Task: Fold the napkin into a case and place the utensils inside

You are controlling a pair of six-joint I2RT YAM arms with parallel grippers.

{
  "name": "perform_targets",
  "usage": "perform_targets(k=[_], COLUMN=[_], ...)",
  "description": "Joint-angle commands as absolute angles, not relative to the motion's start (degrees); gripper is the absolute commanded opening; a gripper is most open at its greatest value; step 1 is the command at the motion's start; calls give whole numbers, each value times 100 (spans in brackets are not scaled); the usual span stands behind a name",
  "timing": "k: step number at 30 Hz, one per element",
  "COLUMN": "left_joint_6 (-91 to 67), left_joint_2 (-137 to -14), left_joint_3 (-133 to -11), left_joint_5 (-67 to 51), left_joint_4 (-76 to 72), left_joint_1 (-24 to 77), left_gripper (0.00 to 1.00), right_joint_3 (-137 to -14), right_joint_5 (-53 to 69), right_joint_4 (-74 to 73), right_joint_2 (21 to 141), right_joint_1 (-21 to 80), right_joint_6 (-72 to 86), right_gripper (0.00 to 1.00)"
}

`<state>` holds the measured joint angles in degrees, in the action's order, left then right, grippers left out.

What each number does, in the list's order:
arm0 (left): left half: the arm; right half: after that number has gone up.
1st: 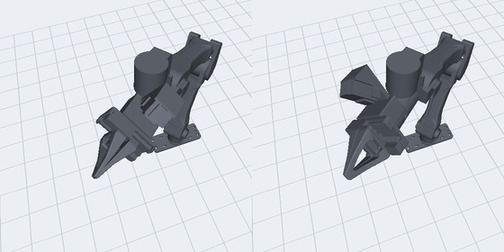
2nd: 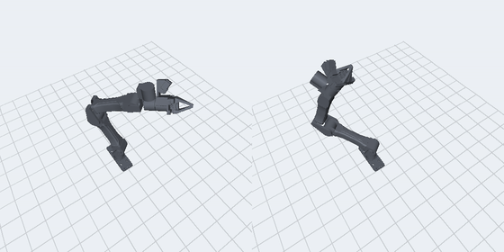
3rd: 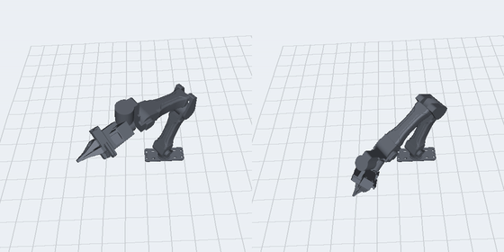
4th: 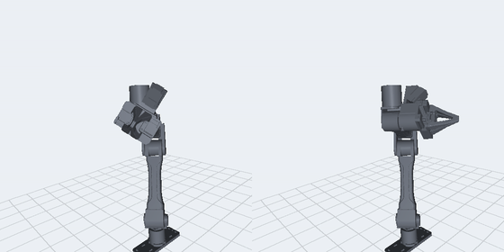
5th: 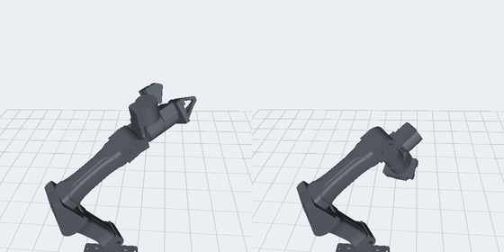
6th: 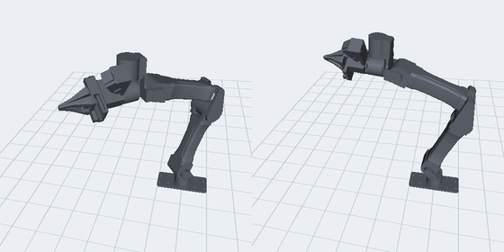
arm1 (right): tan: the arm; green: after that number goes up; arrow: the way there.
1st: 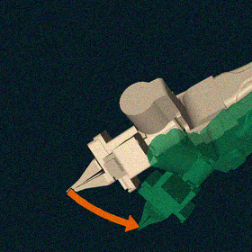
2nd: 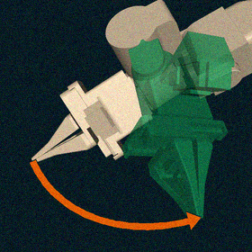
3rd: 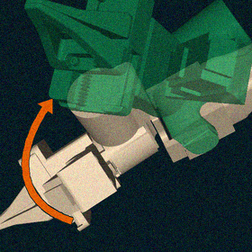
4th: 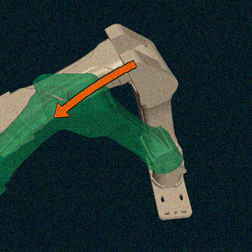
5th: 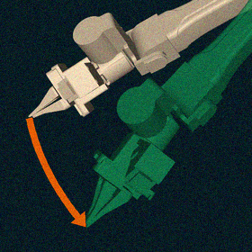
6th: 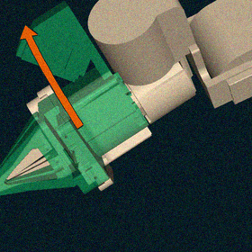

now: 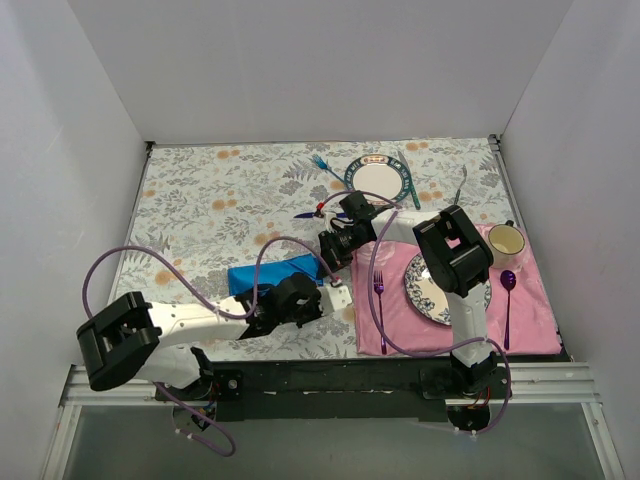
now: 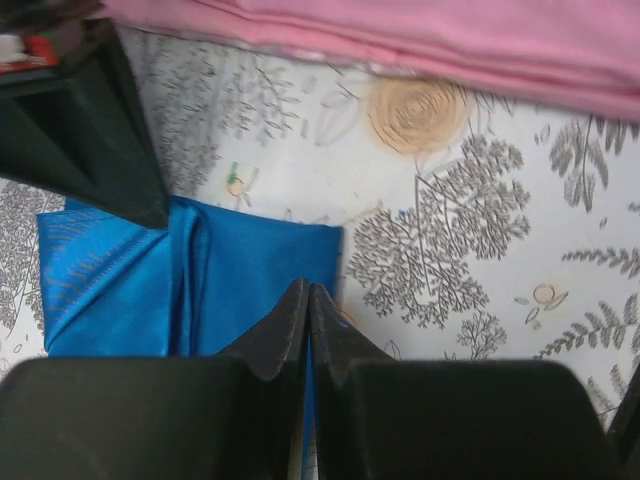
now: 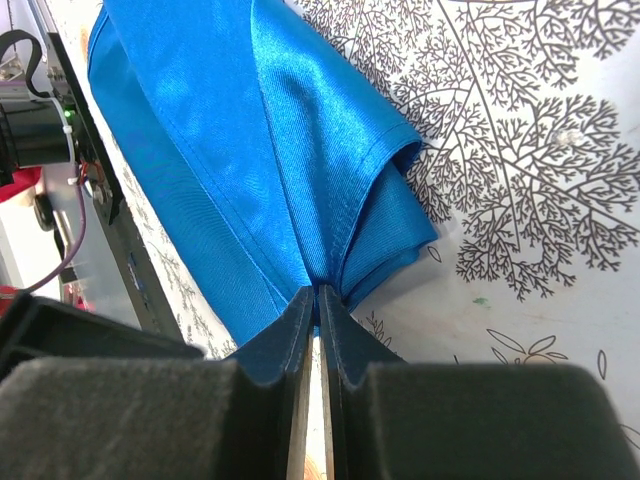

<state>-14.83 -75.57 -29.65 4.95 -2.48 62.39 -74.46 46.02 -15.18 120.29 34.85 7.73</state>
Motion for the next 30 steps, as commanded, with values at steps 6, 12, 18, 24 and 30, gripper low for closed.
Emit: perform_targets(k=[6,12,18,24,30], left_joint_6=[-2699,-1794,-1232,-1072,-975], left_joint_2=[-7348,-6988,-7005,-7532,-7743], left_joint_3=[-3841,-3305,-2866,-2839,-2777], left_joint_5=[-659,-607,-70,448,720], left_joint_4=[703,484,343,44,-167], left_joint_1=[5142,5519,5871,5994,6012], left_gripper=[0,34,40,36,20], right_joint_3=[-7260,-7304,-7348,-7365,-7400], right_joint_5=[3964,3955,3955,3955,3955], right_joint_4=[-1688,-1696,-1696,-1705,-1749], right_joint_2=[12261,12287,12322,12340,12366], right_joint_1=[3480,3472,3472,3463,3472], right_joint_6=[360,378,387,404,334], right_gripper=[14,14,14,14,14])
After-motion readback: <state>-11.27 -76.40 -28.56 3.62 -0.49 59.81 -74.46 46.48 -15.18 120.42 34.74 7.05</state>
